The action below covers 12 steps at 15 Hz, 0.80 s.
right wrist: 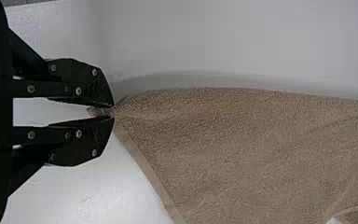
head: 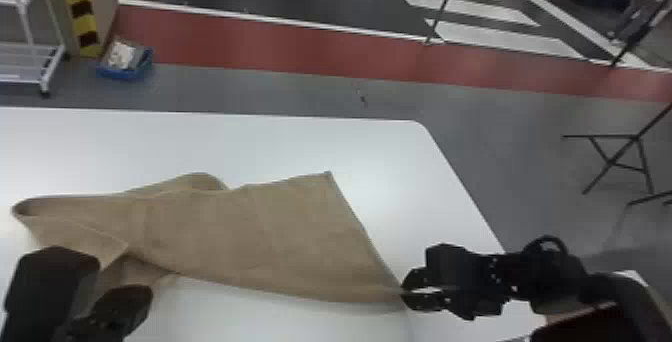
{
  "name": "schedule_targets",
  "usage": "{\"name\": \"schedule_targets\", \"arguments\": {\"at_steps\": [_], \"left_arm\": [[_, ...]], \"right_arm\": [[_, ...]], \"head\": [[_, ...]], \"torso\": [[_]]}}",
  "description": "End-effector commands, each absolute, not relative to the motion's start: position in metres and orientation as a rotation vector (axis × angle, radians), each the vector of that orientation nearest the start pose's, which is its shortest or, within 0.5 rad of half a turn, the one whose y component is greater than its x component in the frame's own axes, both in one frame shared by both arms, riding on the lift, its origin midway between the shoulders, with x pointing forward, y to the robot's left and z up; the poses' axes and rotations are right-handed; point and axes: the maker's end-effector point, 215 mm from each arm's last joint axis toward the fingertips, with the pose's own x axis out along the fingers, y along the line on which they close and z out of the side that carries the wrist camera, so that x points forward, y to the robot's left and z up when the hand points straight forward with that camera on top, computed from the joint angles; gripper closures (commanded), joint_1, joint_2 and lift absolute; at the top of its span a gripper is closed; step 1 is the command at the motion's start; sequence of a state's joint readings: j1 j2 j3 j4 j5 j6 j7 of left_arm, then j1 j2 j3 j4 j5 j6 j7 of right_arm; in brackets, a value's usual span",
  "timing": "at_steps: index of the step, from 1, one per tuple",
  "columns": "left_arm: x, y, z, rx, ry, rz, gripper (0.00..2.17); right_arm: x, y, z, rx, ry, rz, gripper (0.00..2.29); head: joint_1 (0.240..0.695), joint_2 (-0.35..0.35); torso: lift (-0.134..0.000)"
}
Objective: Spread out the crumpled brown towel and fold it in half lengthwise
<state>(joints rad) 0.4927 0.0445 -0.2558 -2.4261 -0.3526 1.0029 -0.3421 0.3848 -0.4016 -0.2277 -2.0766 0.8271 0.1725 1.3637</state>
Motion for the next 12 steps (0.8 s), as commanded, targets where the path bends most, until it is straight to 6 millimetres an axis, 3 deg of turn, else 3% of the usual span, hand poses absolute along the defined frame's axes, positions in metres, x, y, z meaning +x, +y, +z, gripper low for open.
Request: {"name": "schedule_targets", "arguments": {"at_steps": [1, 4, 6, 9, 12], "left_arm": [[0.369, 0.119, -0.414, 0.169, 0.648, -0.364, 1.62], [0.371, 0.124, -0.413, 0.174, 0.645, -0.36, 1.62], [0.378, 0.136, -0.404, 0.163, 0.63, -0.346, 1.62], [0.393, 0.202, -0.371, 0.124, 0.586, -0.256, 1.62], [0.393, 0.282, -0.352, 0.07, 0.586, -0.169, 1.62]], "right_arm": [[0.358, -0.332, -0.441, -1.018, 0.82, 0.961, 1.33], [0.37, -0.33, -0.419, -0.939, 0.739, 0.952, 1.39], [0.393, -0.345, -0.379, -0.804, 0.646, 0.88, 1.39], [0.422, -0.393, -0.324, -0.716, 0.589, 0.726, 1.39], [0.435, -0.442, -0.304, -0.658, 0.613, 0.607, 1.39]], "head": [[0.695, -0.331], [0.695, -0.323], [0.695, -0.314], [0.695, -0.296], [0.695, -0.263]], "torso": [[-0.125], [-0.125], [-0.125], [-0.125], [-0.125]]}}
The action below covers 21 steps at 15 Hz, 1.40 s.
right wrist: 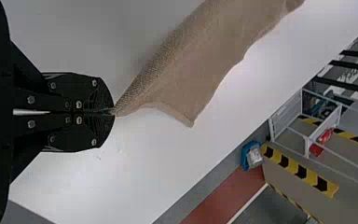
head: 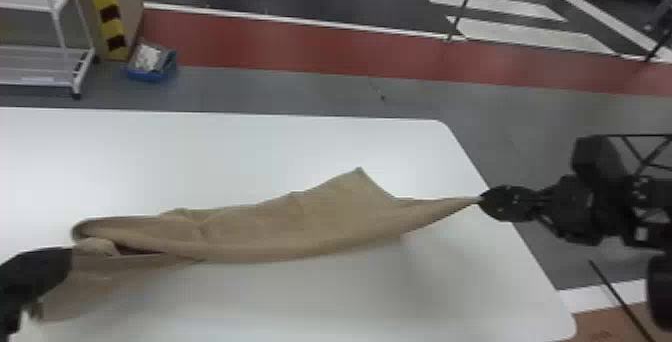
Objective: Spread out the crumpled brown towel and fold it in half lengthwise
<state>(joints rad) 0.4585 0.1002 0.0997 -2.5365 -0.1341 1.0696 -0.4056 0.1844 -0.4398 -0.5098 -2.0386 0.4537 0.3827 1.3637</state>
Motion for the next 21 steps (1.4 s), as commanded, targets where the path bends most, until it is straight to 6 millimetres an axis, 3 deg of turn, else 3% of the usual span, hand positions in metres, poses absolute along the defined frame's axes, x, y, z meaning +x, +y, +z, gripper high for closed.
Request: {"name": "schedule_targets", "arguments": {"at_steps": [1, 4, 5, 6, 7, 9, 12, 15, 17, 19, 21], "left_arm": [[0.394, 0.312, -0.344, 0.062, 0.582, -0.137, 1.62], [0.397, 0.382, -0.325, 0.055, 0.573, -0.056, 1.62], [0.404, 0.39, -0.322, 0.043, 0.572, -0.058, 1.62], [0.399, 0.415, -0.316, 0.013, 0.572, -0.024, 1.62], [0.4, 0.426, -0.307, -0.002, 0.564, -0.016, 1.62], [0.404, 0.421, -0.306, -0.012, 0.563, -0.035, 1.62], [0.407, 0.392, -0.315, -0.029, 0.575, -0.108, 1.62], [0.407, 0.338, -0.331, -0.07, 0.596, -0.227, 1.45], [0.406, 0.295, -0.339, -0.1, 0.609, -0.311, 1.06], [0.396, 0.238, -0.349, -0.132, 0.636, -0.437, 0.3], [0.392, 0.187, -0.357, -0.124, 0.652, -0.516, 0.2]], "right_arm": [[0.438, -0.456, -0.298, -0.649, 0.613, 0.575, 1.39], [0.447, -0.507, -0.278, -0.532, 0.641, 0.429, 1.39], [0.451, -0.524, -0.266, -0.5, 0.636, 0.366, 1.39], [0.453, -0.539, -0.257, -0.474, 0.632, 0.313, 1.39], [0.453, -0.544, -0.256, -0.462, 0.641, 0.291, 1.39], [0.45, -0.536, -0.266, -0.437, 0.644, 0.301, 1.39], [0.438, -0.519, -0.28, -0.447, 0.655, 0.325, 1.39], [0.415, -0.517, -0.283, -0.472, 0.667, 0.35, 1.39], [0.39, -0.52, -0.301, -0.59, 0.717, 0.356, 1.39], [0.368, -0.519, -0.318, -0.622, 0.753, 0.362, 1.39], [0.344, -0.516, -0.334, -0.672, 0.783, 0.378, 1.39]], "head": [[0.695, -0.25], [0.695, -0.192], [0.695, -0.182], [0.695, -0.177], [0.695, -0.177], [0.695, -0.164], [0.695, -0.155], [0.695, -0.184], [0.695, -0.218], [0.695, -0.272], [0.695, -0.35]], "torso": [[-0.125], [-0.125], [-0.125], [-0.125], [-0.125], [-0.125], [-0.125], [-0.125], [-0.125], [-0.125], [-0.125]]}}
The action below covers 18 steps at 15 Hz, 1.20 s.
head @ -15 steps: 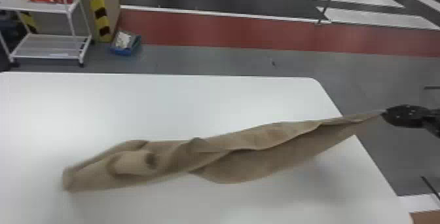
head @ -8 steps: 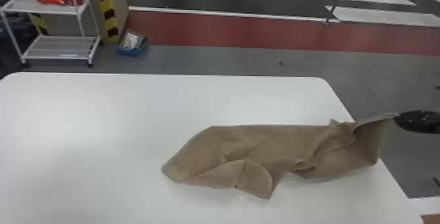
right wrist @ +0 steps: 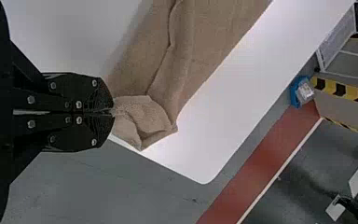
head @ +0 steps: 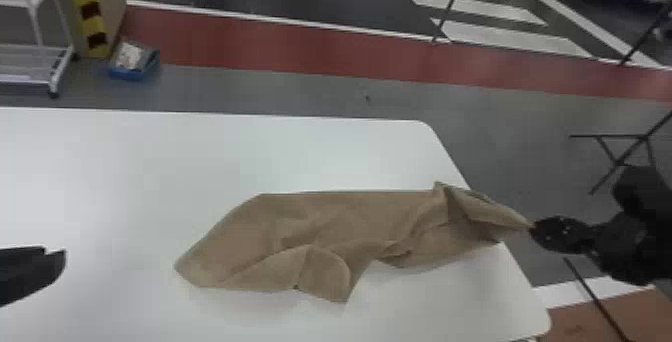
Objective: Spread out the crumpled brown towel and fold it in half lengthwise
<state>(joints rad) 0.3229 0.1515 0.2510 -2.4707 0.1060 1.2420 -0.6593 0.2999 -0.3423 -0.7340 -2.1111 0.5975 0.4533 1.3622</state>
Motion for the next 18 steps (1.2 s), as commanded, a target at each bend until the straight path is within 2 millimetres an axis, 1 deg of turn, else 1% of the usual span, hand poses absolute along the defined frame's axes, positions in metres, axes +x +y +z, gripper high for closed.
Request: {"name": "schedule_targets", "arguments": {"at_steps": [1, 2, 4, 5, 6, 8, 9, 11, 12, 14, 15, 16, 18], "left_arm": [[0.391, 0.164, -0.36, -0.119, 0.656, -0.551, 0.2], [0.389, 0.143, -0.363, -0.113, 0.663, -0.581, 0.2], [0.384, 0.107, -0.367, -0.09, 0.673, -0.638, 0.2], [0.382, 0.095, -0.369, -0.082, 0.679, -0.658, 0.2], [0.38, 0.084, -0.372, -0.074, 0.687, -0.674, 0.2], [0.373, 0.059, -0.372, -0.072, 0.688, -0.71, 0.2], [0.371, 0.045, -0.369, -0.068, 0.675, -0.73, 0.21], [0.379, 0.013, -0.369, -0.021, 0.639, -0.752, 0.21], [0.384, 0.001, -0.37, -0.01, 0.634, -0.76, 0.21], [0.396, -0.019, -0.375, 0.009, 0.621, -0.771, 0.22], [0.399, -0.024, -0.382, 0.032, 0.626, -0.768, 0.22], [0.401, -0.032, -0.383, 0.05, 0.616, -0.782, 0.22], [0.404, -0.042, -0.392, 0.071, 0.62, -0.802, 0.22]], "right_arm": [[0.331, -0.512, -0.345, -0.711, 0.809, 0.398, 1.39], [0.321, -0.511, -0.353, -0.702, 0.821, 0.403, 1.39], [0.309, -0.51, -0.364, -0.68, 0.842, 0.406, 1.39], [0.306, -0.508, -0.367, -0.679, 0.846, 0.412, 1.39], [0.305, -0.506, -0.369, -0.674, 0.845, 0.416, 1.39], [0.304, -0.501, -0.371, -0.667, 0.843, 0.421, 1.39], [0.305, -0.496, -0.372, -0.665, 0.839, 0.428, 1.39], [0.308, -0.484, -0.373, -0.667, 0.83, 0.439, 1.39], [0.309, -0.482, -0.373, -0.67, 0.828, 0.442, 1.39], [0.306, -0.48, -0.375, -0.668, 0.833, 0.443, 1.39], [0.303, -0.481, -0.376, -0.669, 0.84, 0.441, 1.39], [0.299, -0.481, -0.377, -0.666, 0.844, 0.438, 1.39], [0.296, -0.482, -0.378, -0.663, 0.851, 0.436, 1.39]], "head": [[0.695, -0.35], [0.695, -0.35], [0.695, -0.35], [0.695, -0.35], [0.695, -0.35], [0.695, -0.35], [0.695, -0.35], [0.695, -0.35], [0.695, -0.35], [0.695, -0.35], [0.695, -0.35], [0.695, -0.35], [0.695, -0.35]], "torso": [[-0.125], [-0.125], [-0.125], [-0.125], [-0.125], [-0.125], [-0.125], [-0.125], [-0.125], [-0.125], [-0.125], [-0.125], [-0.125]]}}
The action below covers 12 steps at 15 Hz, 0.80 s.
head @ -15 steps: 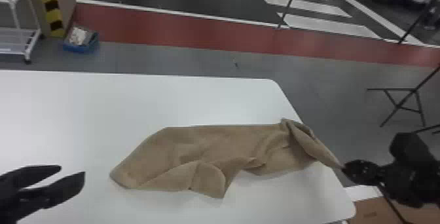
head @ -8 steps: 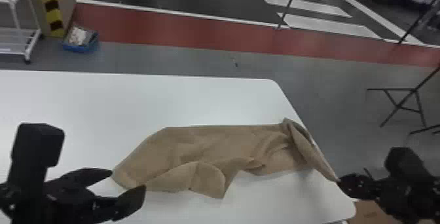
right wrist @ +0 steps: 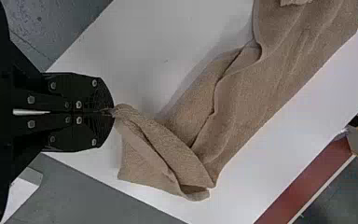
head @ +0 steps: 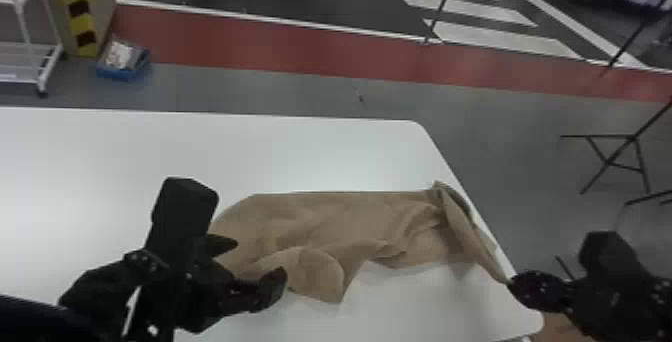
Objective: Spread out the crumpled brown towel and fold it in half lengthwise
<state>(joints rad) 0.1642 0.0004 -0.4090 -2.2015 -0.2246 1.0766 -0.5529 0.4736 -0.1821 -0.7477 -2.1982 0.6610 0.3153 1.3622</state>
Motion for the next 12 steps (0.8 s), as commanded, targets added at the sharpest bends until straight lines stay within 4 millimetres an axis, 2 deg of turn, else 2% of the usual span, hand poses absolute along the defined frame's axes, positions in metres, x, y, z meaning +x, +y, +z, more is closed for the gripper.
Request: {"name": "schedule_targets", "arguments": {"at_steps": [1, 3, 6, 8, 9, 12], "left_arm": [[0.408, -0.043, -0.399, 0.083, 0.63, -0.802, 0.22], [0.414, -0.043, -0.413, 0.105, 0.658, -0.799, 0.22], [0.417, -0.045, -0.428, 0.129, 0.687, -0.804, 0.4], [0.415, -0.043, -0.438, 0.137, 0.712, -0.808, 0.42], [0.416, -0.042, -0.437, 0.138, 0.709, -0.806, 0.65], [0.415, -0.035, -0.414, 0.106, 0.68, -0.806, 1.8]], "right_arm": [[0.294, -0.482, -0.379, -0.66, 0.852, 0.436, 1.39], [0.29, -0.483, -0.381, -0.656, 0.86, 0.434, 1.39], [0.289, -0.484, -0.381, -0.654, 0.862, 0.43, 1.39], [0.288, -0.487, -0.38, -0.652, 0.862, 0.424, 1.39], [0.287, -0.488, -0.38, -0.652, 0.863, 0.421, 1.39], [0.287, -0.489, -0.381, -0.648, 0.864, 0.419, 1.39]], "head": [[0.695, -0.35], [0.695, -0.35], [0.695, -0.35], [0.695, -0.35], [0.695, -0.35], [0.695, -0.35]], "torso": [[-0.125], [-0.125], [-0.125], [-0.125], [-0.125], [-0.125]]}}
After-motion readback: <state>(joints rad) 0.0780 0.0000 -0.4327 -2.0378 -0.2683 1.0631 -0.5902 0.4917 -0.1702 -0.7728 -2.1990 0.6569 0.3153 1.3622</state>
